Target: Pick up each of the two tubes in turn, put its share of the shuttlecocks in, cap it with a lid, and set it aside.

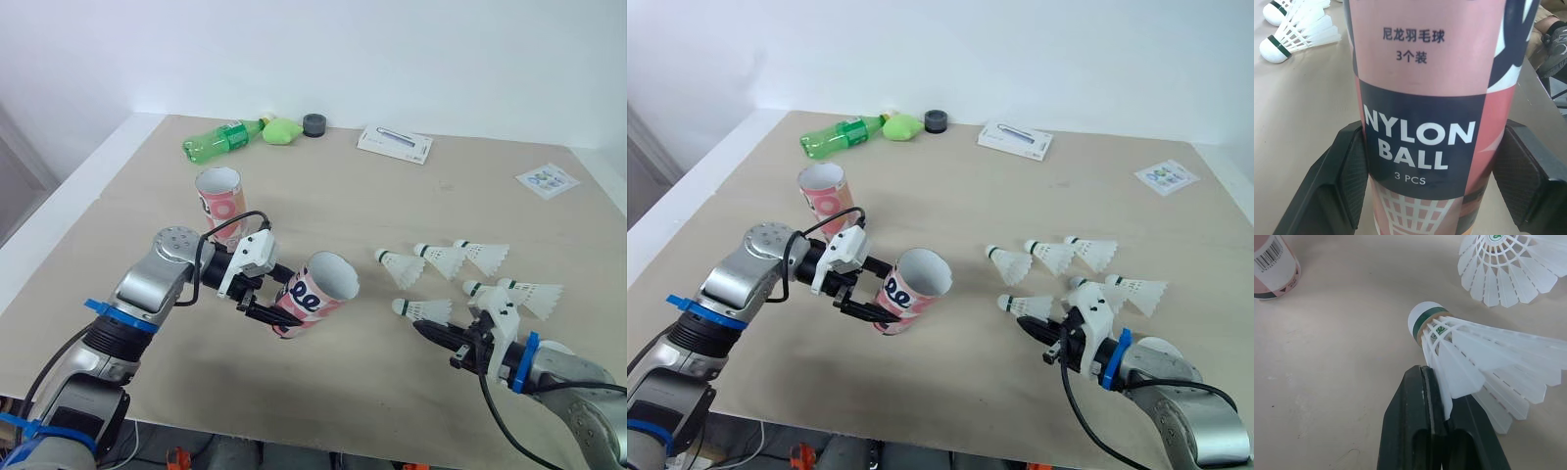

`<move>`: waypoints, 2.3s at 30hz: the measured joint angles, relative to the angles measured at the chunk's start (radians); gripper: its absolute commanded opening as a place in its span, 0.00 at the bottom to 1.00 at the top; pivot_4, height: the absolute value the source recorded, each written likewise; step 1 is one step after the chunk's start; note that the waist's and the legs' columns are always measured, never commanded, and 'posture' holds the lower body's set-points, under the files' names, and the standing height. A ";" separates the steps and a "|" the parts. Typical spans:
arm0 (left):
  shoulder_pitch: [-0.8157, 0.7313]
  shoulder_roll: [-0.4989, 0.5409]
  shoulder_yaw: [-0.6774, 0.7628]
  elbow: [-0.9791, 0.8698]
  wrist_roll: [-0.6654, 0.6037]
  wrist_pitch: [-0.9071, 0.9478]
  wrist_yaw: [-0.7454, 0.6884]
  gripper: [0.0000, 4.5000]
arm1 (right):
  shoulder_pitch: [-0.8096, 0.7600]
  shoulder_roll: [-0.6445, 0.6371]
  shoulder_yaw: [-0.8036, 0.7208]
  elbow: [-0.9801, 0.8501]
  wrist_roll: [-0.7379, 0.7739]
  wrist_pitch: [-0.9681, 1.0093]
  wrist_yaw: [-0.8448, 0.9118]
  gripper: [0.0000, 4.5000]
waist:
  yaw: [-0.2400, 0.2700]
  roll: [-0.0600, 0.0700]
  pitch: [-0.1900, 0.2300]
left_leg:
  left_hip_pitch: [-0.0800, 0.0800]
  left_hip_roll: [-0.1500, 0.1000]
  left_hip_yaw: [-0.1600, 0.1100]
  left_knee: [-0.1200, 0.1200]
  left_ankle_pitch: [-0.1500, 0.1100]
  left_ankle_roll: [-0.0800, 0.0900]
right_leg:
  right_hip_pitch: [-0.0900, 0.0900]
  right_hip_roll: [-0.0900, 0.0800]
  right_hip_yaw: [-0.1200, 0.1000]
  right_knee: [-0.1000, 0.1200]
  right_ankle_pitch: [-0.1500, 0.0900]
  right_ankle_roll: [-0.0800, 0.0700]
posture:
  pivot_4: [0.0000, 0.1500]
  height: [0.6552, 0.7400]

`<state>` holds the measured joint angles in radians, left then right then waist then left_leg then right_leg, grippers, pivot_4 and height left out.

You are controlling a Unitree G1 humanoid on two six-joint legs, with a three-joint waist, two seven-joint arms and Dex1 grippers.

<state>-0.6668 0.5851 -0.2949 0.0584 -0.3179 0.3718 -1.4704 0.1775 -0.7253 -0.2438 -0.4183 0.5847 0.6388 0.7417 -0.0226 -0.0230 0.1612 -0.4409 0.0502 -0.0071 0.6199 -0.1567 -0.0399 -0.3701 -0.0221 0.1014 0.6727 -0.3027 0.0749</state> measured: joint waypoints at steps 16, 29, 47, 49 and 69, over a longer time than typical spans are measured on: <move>-0.059 0.008 -0.045 0.007 -0.012 0.090 -0.039 0.72 | -0.338 -0.297 -0.058 -0.241 0.142 -0.008 0.150 0.04 | -0.002 0.000 0.001 | 0.000 0.000 0.001 0.001 0.001 0.000 | -0.002 0.000 0.001 0.002 -0.002 -0.003 | 1.00 0.77; -0.086 -0.008 -0.055 0.040 0.001 0.083 -0.064 0.72 | -0.606 -0.346 0.170 -0.184 0.045 -0.083 0.325 0.04 | 0.001 0.002 0.003 | -0.002 -0.001 0.000 0.000 -0.001 0.000 | -0.003 -0.001 -0.001 0.002 -0.002 -0.002 | 1.00 0.77; -0.087 -0.030 -0.054 0.046 0.005 0.072 -0.055 0.72 | -0.681 -0.303 0.165 -0.125 0.105 0.021 0.364 0.86 | 0.004 0.002 0.003 | -0.002 -0.002 -0.001 0.002 -0.001 0.000 | -0.003 -0.002 -0.002 0.006 -0.001 -0.005 | 1.00 0.77; -0.077 -0.028 -0.049 0.043 0.002 0.071 -0.045 0.72 | -0.548 -0.307 0.030 -0.104 0.143 0.057 0.357 0.86 | 0.006 0.001 0.003 | -0.003 -0.002 -0.003 0.003 -0.001 0.000 | -0.002 -0.002 -0.003 0.006 -0.001 -0.005 | 1.00 0.77; -0.044 -0.019 -0.030 0.009 -0.008 0.077 -0.004 0.72 | -0.334 -0.068 0.145 0.211 -0.134 -0.022 0.115 0.86 | -0.002 0.005 0.007 | 0.000 -0.002 0.000 0.003 0.004 0.001 | -0.002 -0.001 0.000 0.008 0.000 0.001 | 1.00 0.77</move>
<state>-0.7111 0.5664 -0.3245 0.0672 -0.3255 0.4484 -1.4745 -0.1564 -0.7932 -0.0987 -0.2074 0.4511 0.6164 0.8571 -0.0247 -0.0182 0.1682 -0.4414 0.0481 -0.0074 0.6225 -0.1531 -0.0387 -0.3725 -0.0234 0.1017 0.6806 -0.3026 0.0756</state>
